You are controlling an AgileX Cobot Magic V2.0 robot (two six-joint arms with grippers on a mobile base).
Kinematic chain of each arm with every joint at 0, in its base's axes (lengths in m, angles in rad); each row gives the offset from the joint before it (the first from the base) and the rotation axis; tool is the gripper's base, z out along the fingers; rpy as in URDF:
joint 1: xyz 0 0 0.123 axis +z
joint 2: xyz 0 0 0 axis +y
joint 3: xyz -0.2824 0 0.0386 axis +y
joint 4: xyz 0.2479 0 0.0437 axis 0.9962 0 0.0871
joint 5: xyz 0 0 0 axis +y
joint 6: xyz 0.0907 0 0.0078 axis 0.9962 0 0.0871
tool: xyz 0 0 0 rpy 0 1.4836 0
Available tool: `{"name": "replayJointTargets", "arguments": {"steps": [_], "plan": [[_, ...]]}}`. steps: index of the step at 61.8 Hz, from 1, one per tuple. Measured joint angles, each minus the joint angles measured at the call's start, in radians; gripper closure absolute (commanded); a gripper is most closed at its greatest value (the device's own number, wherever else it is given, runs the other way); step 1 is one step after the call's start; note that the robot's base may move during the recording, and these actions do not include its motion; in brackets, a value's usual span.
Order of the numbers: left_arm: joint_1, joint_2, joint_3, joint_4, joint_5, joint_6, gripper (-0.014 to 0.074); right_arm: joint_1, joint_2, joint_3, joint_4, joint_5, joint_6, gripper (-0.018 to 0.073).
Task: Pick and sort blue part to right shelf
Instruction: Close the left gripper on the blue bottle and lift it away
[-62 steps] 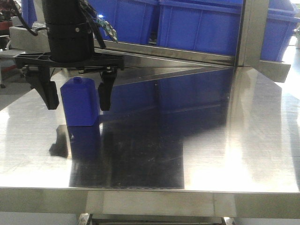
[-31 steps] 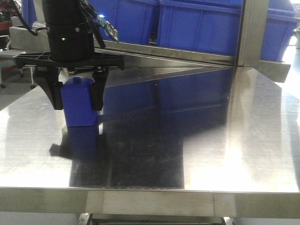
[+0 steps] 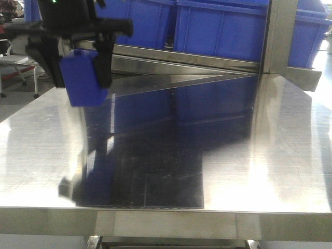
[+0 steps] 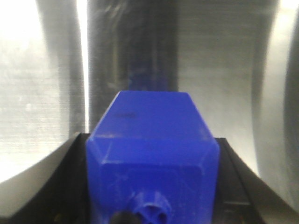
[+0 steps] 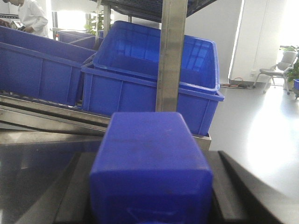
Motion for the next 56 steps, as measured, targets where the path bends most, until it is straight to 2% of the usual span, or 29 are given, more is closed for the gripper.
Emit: {"name": "replayJointTargets", "arguments": {"steps": [7,12,16,25,37,46,56], "plan": [[0.0,-0.076,0.041,-0.056,0.0,0.138,0.021,0.0,0.0,0.0,0.0,0.0,0.0,0.0145],[0.002,-0.134,0.093,-0.133,-0.027,0.276,0.021,0.0,0.0,0.0,0.0,0.0,0.0,0.0145],[0.009,-0.196,0.151,-0.214,-0.076,0.403,0.021,0.0,0.0,0.0,0.0,0.0,0.0,0.0145],[0.035,-0.317,0.3,-0.317,-0.239,0.572,0.021,0.0,0.0,0.0,0.0,0.0,0.0,0.0145],[0.086,-0.488,0.527,-0.342,-0.514,0.632,0.0211,0.0,0.0,0.0,0.0,0.0,0.0,0.0145],[0.128,-0.625,0.703,-0.347,-0.744,0.637,0.021,0.0,0.0,0.0,0.0,0.0,0.0,0.0145],[0.176,-0.771,0.865,-0.351,-0.914,0.637,0.0211,0.0,0.0,0.0,0.0,0.0,0.0,0.0145]]}}
